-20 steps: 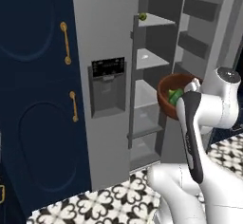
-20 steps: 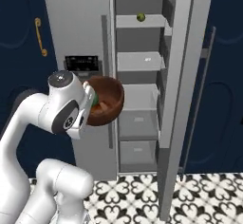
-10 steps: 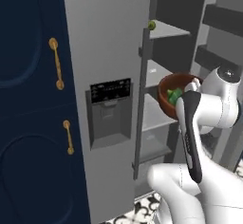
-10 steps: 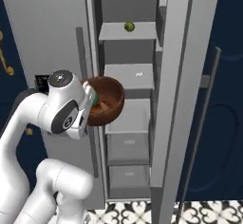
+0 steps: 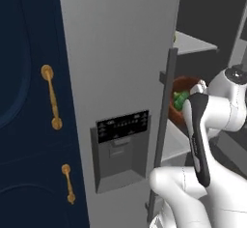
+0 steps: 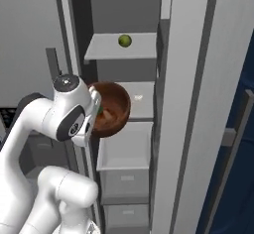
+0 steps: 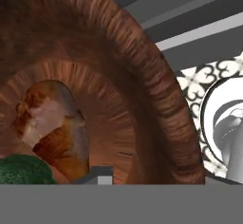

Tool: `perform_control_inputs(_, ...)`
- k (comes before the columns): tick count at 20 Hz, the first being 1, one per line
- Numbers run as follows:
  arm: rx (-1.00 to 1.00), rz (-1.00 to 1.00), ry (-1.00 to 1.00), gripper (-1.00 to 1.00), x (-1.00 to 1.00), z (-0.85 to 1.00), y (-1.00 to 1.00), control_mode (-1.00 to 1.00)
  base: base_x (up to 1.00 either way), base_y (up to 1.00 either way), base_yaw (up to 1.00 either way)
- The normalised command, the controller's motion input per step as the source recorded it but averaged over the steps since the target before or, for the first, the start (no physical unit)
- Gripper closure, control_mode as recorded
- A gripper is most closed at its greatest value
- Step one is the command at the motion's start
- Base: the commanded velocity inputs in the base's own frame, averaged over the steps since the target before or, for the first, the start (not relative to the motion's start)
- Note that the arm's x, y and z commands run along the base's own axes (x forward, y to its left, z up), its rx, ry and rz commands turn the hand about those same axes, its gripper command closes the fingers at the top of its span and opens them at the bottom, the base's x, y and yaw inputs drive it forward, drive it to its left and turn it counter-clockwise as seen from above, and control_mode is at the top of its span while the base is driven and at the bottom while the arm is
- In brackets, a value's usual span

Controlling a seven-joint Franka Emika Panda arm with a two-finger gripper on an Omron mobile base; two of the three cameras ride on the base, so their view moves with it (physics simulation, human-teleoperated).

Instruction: Pick the chicken drumstick and broccoli from their plates and place them in the bowl. Then put the bowl in the fridge.

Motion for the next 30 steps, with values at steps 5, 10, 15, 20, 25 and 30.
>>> perform_control_inputs(5,0.0,0.0,0.0,1.0,0.0,0.0,0.0,1.0,0.26,-0.32,0.01)
perform_control_inputs(10,0.0,0.0,0.0,1.0,0.0,0.0,0.0,1.0,0.06,-0.2,0.0)
perform_control_inputs(15,0.0,0.0,0.0,1.0,0.0,0.0,0.0,1.0,0.0,-0.42,0.0)
perform_control_inputs(20,0.0,0.0,0.0,1.0,0.0,0.0,0.0,1.0,0.19,-0.4,-0.01)
perform_control_inputs(25,0.0,0.0,0.0,1.0,0.0,0.0,0.0,1.0,0.63,-0.02,0.0)
perform_control_inputs(30,0.0,0.0,0.0,1.0,0.0,0.0,0.0,1.0,0.26,-0.15,0.07)
